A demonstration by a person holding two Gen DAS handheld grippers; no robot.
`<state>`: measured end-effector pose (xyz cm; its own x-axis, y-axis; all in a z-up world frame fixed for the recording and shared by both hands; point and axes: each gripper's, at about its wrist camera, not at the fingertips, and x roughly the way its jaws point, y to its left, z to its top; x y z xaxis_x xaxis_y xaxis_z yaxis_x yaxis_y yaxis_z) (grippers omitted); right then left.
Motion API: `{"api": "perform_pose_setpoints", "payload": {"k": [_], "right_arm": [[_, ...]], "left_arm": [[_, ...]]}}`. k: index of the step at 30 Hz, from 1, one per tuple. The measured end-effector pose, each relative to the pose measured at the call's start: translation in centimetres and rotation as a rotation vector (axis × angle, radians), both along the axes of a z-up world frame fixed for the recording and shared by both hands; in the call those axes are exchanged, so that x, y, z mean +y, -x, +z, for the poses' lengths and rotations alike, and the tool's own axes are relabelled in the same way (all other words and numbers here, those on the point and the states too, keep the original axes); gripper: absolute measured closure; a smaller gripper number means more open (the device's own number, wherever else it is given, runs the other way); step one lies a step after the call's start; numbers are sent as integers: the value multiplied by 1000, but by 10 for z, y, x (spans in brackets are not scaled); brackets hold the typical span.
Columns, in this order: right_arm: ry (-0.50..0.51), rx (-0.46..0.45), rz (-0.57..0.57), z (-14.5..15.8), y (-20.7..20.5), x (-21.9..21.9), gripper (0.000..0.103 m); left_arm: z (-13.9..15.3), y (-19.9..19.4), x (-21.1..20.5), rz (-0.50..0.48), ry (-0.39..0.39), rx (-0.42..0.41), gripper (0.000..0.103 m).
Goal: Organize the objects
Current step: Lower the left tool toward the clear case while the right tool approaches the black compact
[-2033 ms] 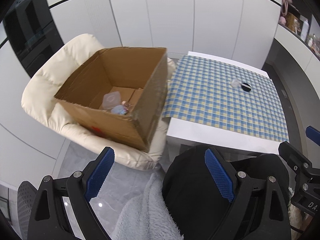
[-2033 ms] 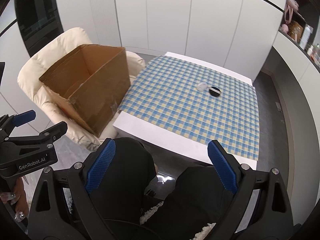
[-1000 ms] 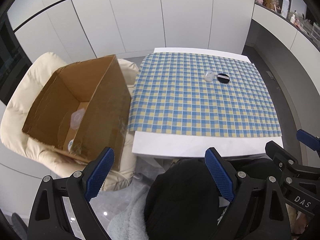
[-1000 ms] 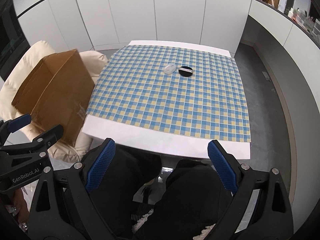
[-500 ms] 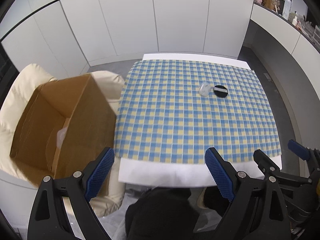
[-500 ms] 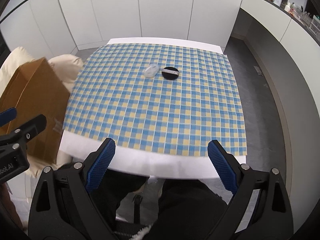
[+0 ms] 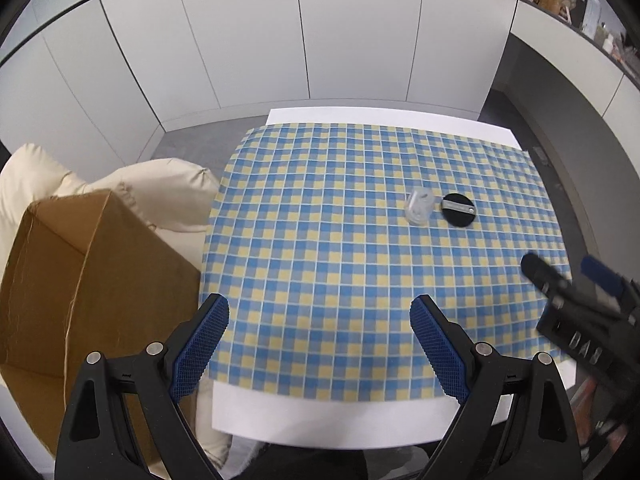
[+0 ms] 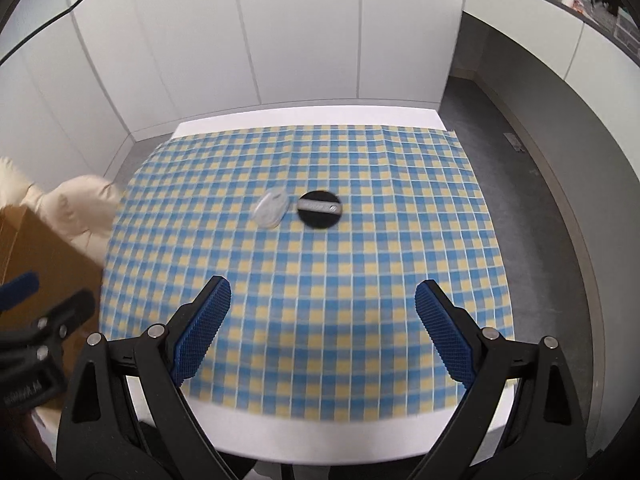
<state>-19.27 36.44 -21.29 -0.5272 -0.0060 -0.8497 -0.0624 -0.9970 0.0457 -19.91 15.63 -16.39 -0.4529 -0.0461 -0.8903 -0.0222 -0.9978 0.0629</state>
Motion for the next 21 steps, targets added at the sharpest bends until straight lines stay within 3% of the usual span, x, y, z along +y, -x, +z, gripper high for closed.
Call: {"api": "perform_pose_setpoints", "payload": {"k": [10,21], "right_arm": [[36,25,-26,-25,65,23,8],[83,-59,24,-108,129,23,8]], "left_arm": [[-24,69,12,-2,4,-24,10],[-88,162,17,65,-83,-130,10]]}}
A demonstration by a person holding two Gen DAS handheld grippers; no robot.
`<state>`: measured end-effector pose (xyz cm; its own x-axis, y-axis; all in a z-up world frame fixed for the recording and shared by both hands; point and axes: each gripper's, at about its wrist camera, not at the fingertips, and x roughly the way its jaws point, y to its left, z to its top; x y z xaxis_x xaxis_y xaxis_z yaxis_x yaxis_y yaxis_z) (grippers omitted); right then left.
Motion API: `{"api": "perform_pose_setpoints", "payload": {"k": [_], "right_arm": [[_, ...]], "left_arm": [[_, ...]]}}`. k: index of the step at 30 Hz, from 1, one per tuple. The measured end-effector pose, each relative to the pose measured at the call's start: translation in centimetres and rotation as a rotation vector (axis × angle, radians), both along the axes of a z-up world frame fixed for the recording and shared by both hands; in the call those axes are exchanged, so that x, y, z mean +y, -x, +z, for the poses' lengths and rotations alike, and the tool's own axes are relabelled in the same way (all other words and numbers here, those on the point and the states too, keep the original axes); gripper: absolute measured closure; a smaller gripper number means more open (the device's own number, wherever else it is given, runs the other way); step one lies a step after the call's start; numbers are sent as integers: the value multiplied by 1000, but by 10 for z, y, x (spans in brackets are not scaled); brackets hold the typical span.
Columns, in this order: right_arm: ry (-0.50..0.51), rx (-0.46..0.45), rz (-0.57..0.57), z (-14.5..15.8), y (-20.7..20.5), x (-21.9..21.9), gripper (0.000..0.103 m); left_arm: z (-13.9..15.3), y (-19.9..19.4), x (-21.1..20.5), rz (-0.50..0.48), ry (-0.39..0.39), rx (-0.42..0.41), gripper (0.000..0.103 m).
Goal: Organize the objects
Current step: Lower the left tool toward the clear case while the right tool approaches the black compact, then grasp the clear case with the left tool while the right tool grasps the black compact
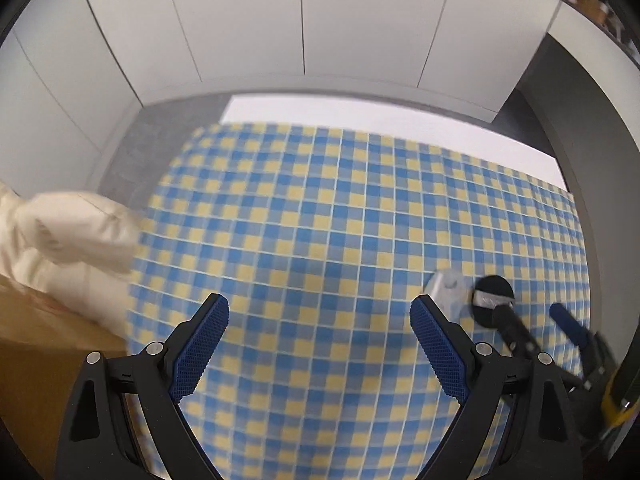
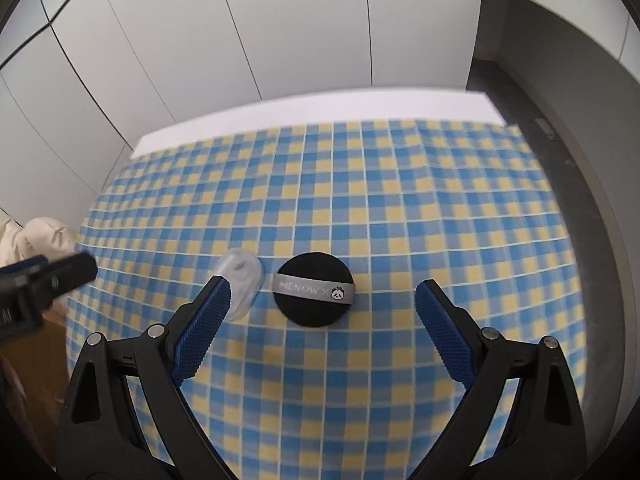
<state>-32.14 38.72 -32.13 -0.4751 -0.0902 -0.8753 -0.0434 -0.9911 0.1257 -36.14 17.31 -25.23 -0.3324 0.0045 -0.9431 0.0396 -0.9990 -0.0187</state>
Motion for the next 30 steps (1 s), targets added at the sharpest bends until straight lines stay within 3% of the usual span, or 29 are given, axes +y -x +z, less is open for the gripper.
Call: {"api": "perform_pose_setpoints", "payload": {"k": [7,12,14,16,20,26,30], "right_arm": [[-20,-35,-3,-32,1,1,7],[-129,-1,55,-40,3,-22,7],[-140,33,87,-40,0,-29,17],[-142,57,120,-37,-4,-33,50],[-136,67,142,-35,-6,-32,54],[-112,64,84,-23,-7,-8,54],[-49,43,12,-23,-3,16,54]], "left_arm": [[-35,0,2,4,-56,-22,11],[-46,-5,15,-26,-66,-29,11],[-48,-8,21,-49,-33,-18,10],[-50,-12,28,-68,-5,-8,10],[-54,-20,40,-93,-23,-12,10],[-62,-24,69,-126,-85,17,10],[-74,-24,89,-160,-45,6,10]]}}
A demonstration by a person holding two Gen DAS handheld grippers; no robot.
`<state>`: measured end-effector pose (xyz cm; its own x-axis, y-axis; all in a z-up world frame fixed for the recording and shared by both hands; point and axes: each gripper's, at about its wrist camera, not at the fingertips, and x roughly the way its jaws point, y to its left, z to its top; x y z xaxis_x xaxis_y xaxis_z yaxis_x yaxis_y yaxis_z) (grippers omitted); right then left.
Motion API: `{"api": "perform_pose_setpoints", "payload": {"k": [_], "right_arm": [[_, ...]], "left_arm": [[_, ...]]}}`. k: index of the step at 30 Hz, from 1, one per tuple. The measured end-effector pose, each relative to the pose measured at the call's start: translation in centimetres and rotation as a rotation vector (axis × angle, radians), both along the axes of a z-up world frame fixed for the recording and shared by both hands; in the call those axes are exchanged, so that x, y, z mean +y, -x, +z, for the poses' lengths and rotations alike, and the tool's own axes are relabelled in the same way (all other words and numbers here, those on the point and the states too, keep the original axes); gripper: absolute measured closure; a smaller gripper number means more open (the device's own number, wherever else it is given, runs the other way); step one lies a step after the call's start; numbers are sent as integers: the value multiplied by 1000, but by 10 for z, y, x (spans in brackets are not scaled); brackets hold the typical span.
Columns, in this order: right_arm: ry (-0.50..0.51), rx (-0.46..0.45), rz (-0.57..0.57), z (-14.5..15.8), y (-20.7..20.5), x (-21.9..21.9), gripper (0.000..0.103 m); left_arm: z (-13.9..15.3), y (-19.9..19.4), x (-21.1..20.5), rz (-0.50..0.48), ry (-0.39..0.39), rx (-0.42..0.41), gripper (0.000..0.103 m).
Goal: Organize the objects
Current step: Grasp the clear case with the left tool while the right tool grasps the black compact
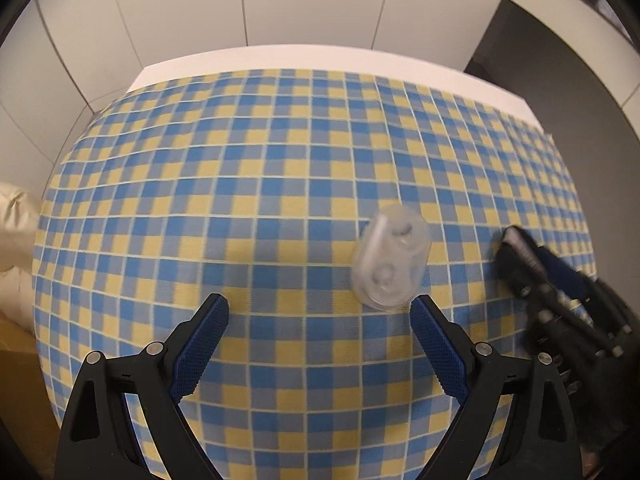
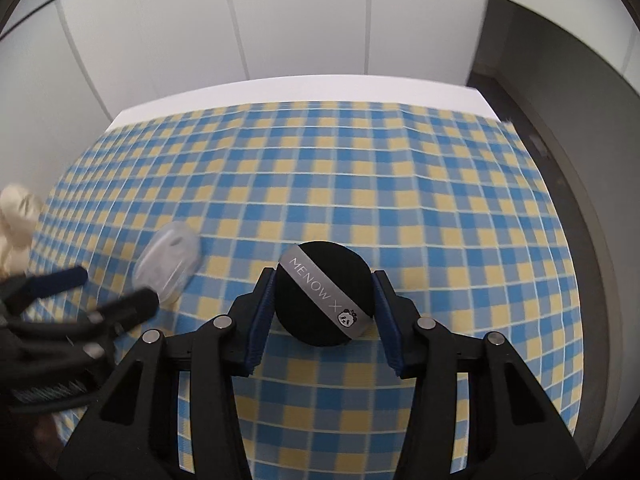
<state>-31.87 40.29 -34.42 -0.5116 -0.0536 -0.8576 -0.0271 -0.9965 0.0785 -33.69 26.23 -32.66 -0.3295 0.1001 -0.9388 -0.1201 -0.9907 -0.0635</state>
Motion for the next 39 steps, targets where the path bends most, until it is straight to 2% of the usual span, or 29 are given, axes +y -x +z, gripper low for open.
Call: {"api": "perform_pose_setpoints", "payload": {"k": [3,6,9,10,11,12,13,17,21,29,39], "right_arm": [[39,-7,-40,1,3,14,54],[29,-11,-60,0,4,24,54],[36,-9,-57,0,2,28,54],[35,-7,-50,0,1,28,54],[27,-5,-38,0,0,27,54],[21,-4,-28,-1,0,27,54],[7,-3,-15,-1,-1,26,54],[-30,-3,6,-3,-25,12,54],[-50,-7,14,-4,-30,-1,54],[-52,-7,8,-7,-21,-4,54],[-84,-6,6,-3,-16,-11,54]], "left_arm": [[-4,4,20,-43,46,12,10],[-7,8,40,-60,82,40,11],[-9,14,48,-44,51,39,13],[-8,16,49,-39,52,54,26],[-6,16,51,-37,58,73,46],[-5,17,52,-38,54,78,58],[-2,18,47,-36,59,78,63],[-3,25,53,-12,64,70,64],[-2,25,48,-2,62,74,64],[-1,21,47,-2,61,87,64],[3,5,12,12,46,93,64]]}}
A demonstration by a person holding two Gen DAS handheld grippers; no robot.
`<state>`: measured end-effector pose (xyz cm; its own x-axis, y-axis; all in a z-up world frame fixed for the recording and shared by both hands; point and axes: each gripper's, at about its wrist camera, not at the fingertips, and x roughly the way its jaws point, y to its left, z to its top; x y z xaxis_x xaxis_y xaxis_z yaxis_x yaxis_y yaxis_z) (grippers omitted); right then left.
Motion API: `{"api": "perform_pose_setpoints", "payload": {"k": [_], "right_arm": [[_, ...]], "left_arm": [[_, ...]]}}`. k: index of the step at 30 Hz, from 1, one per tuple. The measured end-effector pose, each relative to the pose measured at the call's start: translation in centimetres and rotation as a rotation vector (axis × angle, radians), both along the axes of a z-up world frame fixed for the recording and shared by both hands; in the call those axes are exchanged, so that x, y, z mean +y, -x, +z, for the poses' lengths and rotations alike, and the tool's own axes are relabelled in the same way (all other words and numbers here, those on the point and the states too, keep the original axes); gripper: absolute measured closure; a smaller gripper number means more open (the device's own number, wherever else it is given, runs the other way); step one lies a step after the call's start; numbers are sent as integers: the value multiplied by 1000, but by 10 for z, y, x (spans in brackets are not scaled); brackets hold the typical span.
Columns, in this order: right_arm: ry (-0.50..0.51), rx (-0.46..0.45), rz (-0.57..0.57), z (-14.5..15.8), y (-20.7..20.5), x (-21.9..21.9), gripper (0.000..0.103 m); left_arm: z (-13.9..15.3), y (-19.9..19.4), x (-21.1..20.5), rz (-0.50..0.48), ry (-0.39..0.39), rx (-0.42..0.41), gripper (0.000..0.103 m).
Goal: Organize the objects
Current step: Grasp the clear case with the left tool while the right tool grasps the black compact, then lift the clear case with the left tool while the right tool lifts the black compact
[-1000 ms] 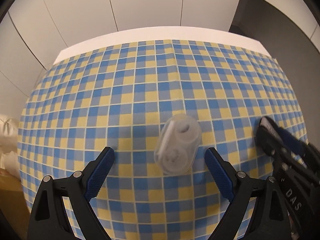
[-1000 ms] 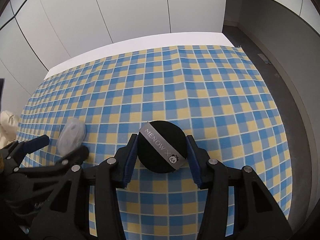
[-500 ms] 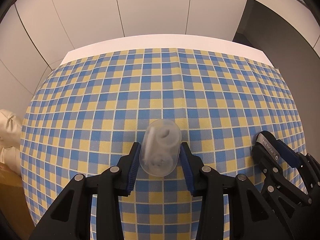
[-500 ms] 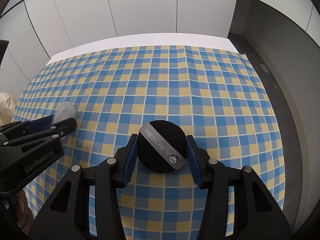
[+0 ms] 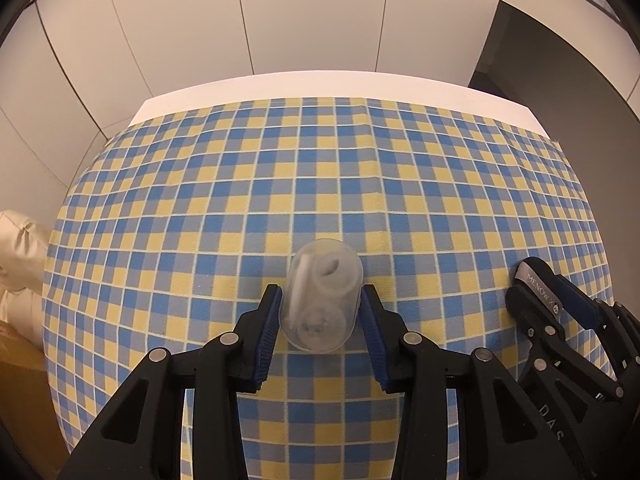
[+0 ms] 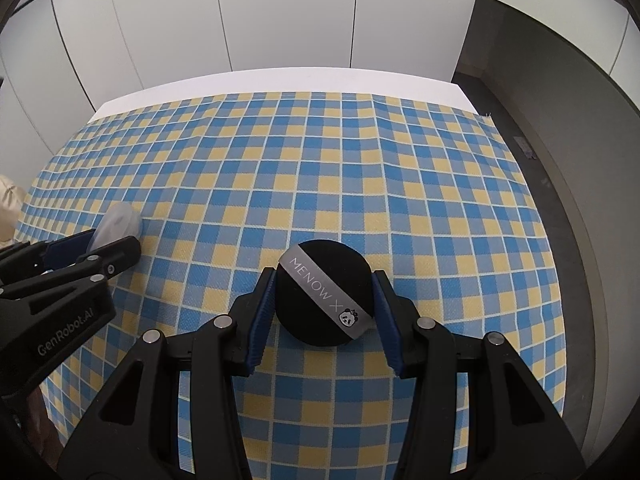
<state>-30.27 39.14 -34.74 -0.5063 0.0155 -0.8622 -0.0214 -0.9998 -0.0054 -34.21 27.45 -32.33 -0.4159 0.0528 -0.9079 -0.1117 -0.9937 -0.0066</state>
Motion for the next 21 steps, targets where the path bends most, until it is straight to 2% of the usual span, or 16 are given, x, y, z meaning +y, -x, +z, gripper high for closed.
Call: {"api": "perform_pose_setpoints", "payload": {"k": [3,6,9,15,21], "right_arm": [[-11,-6,3,0,0,-1,56],[33,-7,13,5,-2,-3,57],[16,-8,33,11,2,-7,57],[18,9,48,42,3,-14,57],[10,39,55,84,15,-21,57]], "left_arm": [[0,2,-5,9,-15,-8,64],[1,4,-12,20,-32,-25,64],[7,5,-20,40,-30,-34,64],[44,7,-36,46,-51,-5,64],[85,9,-52,61,-28,36,64]]}}
